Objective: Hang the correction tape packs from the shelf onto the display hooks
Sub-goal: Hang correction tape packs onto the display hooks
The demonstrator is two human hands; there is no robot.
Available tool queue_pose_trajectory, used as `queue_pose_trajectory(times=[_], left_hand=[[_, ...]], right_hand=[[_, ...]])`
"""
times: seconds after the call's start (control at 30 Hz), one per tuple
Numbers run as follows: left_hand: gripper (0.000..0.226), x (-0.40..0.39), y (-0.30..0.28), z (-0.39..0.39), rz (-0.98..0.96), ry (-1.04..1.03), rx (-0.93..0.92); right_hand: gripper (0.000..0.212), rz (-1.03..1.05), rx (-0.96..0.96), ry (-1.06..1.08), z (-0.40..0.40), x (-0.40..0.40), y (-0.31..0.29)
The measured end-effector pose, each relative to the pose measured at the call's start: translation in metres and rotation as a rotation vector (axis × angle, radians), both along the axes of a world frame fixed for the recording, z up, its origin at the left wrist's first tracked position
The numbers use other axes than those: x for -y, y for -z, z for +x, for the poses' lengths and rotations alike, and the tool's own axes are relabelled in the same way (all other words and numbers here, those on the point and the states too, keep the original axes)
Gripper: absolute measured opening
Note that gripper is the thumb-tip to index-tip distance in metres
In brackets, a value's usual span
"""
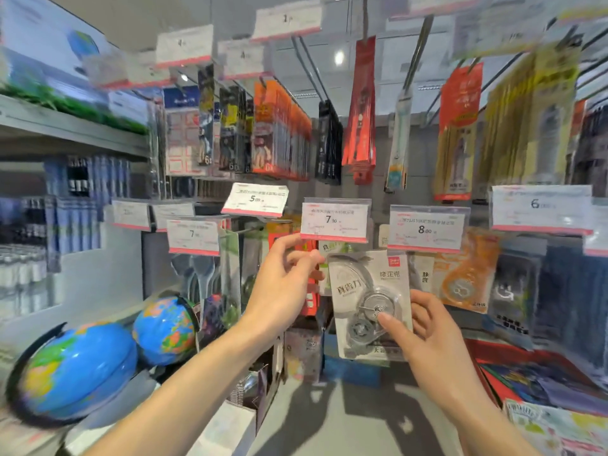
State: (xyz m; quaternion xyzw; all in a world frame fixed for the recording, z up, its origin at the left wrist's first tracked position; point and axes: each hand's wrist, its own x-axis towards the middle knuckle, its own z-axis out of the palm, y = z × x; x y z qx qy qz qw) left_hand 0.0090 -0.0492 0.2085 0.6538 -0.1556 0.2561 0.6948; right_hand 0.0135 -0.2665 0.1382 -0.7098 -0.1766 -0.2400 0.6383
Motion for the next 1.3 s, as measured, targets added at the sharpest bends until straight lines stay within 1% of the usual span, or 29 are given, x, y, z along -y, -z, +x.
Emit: queue_pose_trajectory(times=[0.1,0.2,0.33,0.5,0.63,0.8,0.93,1.03,1.17,1.3], left_hand=[[0.014,-0.001,-0.007,-0.009,-0.055,0.014,0.050],[0.010,-0.003,-0.015,-0.017,-0.098,0.039,0.084],[0.014,-0.007,-0.021,-0.022,-0.091,0.052,0.125],[0.019,-0.014,-0.024,-0.024,-0.039,0.049,0.138],[0.021,-0.019,-0.024,-0.026,0.002,0.048,0.132],[0.023,-0.022,-0.024,-0.027,0.018,0.068,0.132],[0.024,-0.023,-0.025,-0.027,0.031,0.066,0.138],[0.025,-0.025,-0.023,-0.025,0.050,0.058,0.137],[0.025,-0.026,-0.019,-0.022,0.073,0.052,0.138],[0.027,-0.029,-0.008,-0.014,0.141,-0.013,0.137]], right_hand=[[0.037,0.012,0.023,0.030,-0.001,-0.005,0.002],[0.038,-0.003,0.045,0.050,0.002,-0.015,0.002],[0.038,-0.027,0.071,0.054,0.010,-0.028,-0.006],[0.037,-0.007,0.067,0.053,0.023,-0.039,-0.025],[0.045,0.041,0.033,0.041,0.030,-0.045,-0.035],[0.030,0.055,0.022,0.077,0.037,-0.046,-0.040],[0.041,0.055,0.017,0.090,0.039,-0.048,-0.040],[0.038,0.034,0.004,0.127,0.040,-0.047,-0.039],[0.046,0.009,0.005,0.148,0.040,-0.046,-0.039],[0.027,-0.068,0.040,0.190,0.041,-0.042,-0.036]])
